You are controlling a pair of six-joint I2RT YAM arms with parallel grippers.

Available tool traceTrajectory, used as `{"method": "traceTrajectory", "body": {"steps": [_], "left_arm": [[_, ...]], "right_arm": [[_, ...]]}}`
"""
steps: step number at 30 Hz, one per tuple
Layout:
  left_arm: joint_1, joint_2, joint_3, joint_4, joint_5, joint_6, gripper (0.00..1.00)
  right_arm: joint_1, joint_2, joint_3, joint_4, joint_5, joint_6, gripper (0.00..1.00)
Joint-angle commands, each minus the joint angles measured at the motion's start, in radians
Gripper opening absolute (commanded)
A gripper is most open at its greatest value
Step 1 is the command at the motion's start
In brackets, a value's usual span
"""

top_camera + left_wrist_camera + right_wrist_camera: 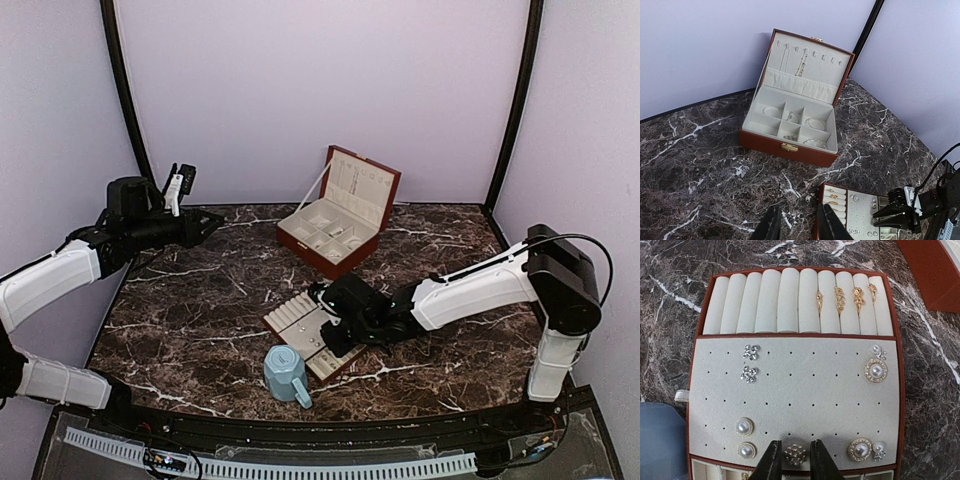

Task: Organize the mixed jewelry
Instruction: Insert the earring into the earring holder, then pick up the earring from the center of the board.

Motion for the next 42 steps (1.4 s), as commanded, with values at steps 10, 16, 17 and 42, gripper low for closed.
{"method": "traceTrajectory", "body": {"steps": [10, 16, 17, 42], "left_arm": [[0.004, -0.034, -0.014, -0.026, 0.000, 0.021, 0.29], [0.004, -0.040, -0.015, -0.027, -0.009, 0.026, 0.29], [0.004, -0.042, -0.016, -0.028, -0.011, 0.027, 0.29], [0.219, -0.044, -0.050, -0.016, -0.151, 0.019, 0.83]], "right_arm": [[-0.010, -0.066, 0.000, -0.020, 0.001, 0.033, 0.28], [-0.054, -0.144, -0.020, 0.017, -0.073, 0.068, 0.38], [-0.061, -0.151, -0.024, 0.026, -0.087, 0.077, 0.38], [-0.575, -0.472, -0.270, -0.215, -0.052, 0.261, 0.44]]}}
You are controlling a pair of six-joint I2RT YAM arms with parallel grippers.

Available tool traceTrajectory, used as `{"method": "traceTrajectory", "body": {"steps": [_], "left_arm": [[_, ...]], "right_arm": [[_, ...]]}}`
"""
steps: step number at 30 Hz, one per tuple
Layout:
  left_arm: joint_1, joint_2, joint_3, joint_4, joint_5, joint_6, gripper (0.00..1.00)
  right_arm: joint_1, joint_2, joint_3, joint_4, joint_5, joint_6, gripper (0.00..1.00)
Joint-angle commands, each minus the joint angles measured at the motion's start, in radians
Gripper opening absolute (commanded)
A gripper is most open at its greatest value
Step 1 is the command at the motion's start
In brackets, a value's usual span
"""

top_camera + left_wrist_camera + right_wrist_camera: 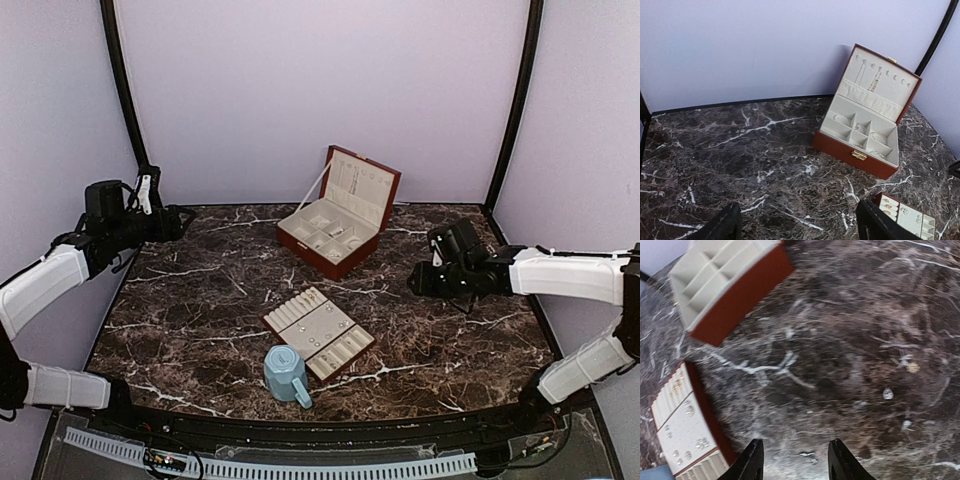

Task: Organize the mixed jewelry
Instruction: Pick up the earring from the center of the board.

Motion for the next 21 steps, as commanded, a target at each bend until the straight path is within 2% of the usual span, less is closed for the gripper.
{"method": "traceTrajectory", "body": {"steps": [1, 9, 21], "left_arm": [[0.051, 0.010, -0.014, 0.004, -0.039, 0.012, 0.84], [0.059, 0.009, -0.019, -0.015, -0.147, 0.087, 0.88], [0.059, 0.045, -0.010, -0.016, -0.146, 0.098, 0.88]], "right_arm": [[-0.143, 0.027, 0.001, -0.098, 0.005, -0.046, 0.44], [-0.331, 0.151, 0.097, -0.138, -0.012, -0.165, 0.38], [-0.353, 0.324, 0.213, -0.101, -0.034, -0.214, 0.22]]}}
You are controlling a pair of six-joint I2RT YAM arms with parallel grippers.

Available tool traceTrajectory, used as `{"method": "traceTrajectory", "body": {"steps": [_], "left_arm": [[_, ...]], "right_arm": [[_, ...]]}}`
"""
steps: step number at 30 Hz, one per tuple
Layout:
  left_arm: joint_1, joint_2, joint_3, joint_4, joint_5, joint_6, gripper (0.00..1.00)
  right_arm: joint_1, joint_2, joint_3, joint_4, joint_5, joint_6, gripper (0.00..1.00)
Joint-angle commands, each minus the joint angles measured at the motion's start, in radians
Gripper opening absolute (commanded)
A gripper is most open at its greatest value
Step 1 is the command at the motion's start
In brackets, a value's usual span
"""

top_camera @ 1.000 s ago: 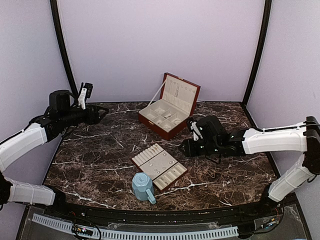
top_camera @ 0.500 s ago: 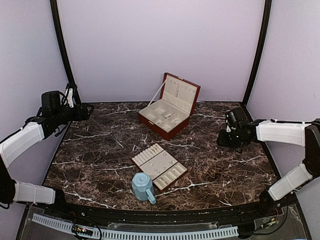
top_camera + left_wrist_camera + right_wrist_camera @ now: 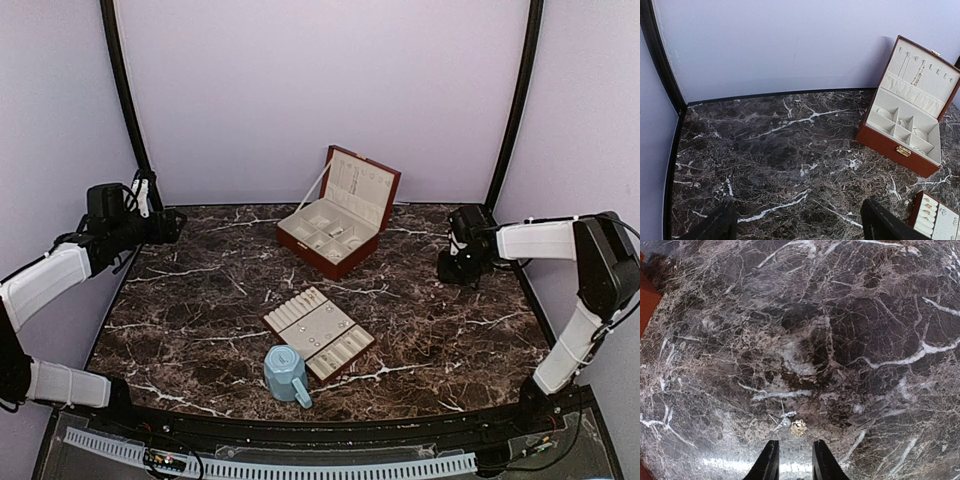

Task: Organize the mixed jewelry
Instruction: Pick up the earring from the center of the board.

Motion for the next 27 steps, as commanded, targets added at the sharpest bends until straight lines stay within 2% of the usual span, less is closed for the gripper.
{"method": "traceTrajectory", "body": {"steps": [1, 18, 27], "left_arm": [[0.005, 0.008, -0.004, -0.012, -0.004, 0.017, 0.88], [0.005, 0.029, 0.000, -0.008, 0.005, 0.014, 0.88], [0.006, 0.028, 0.002, -0.009, 0.010, 0.016, 0.88]], "right_arm": [[-0.002, 0.043, 0.040, 0.027, -0.003, -0.027, 0.22], [-0.002, 0.122, 0.070, 0.036, 0.047, -0.051, 0.09], [-0.002, 0.142, 0.085, 0.031, 0.052, -0.054, 0.06]]}}
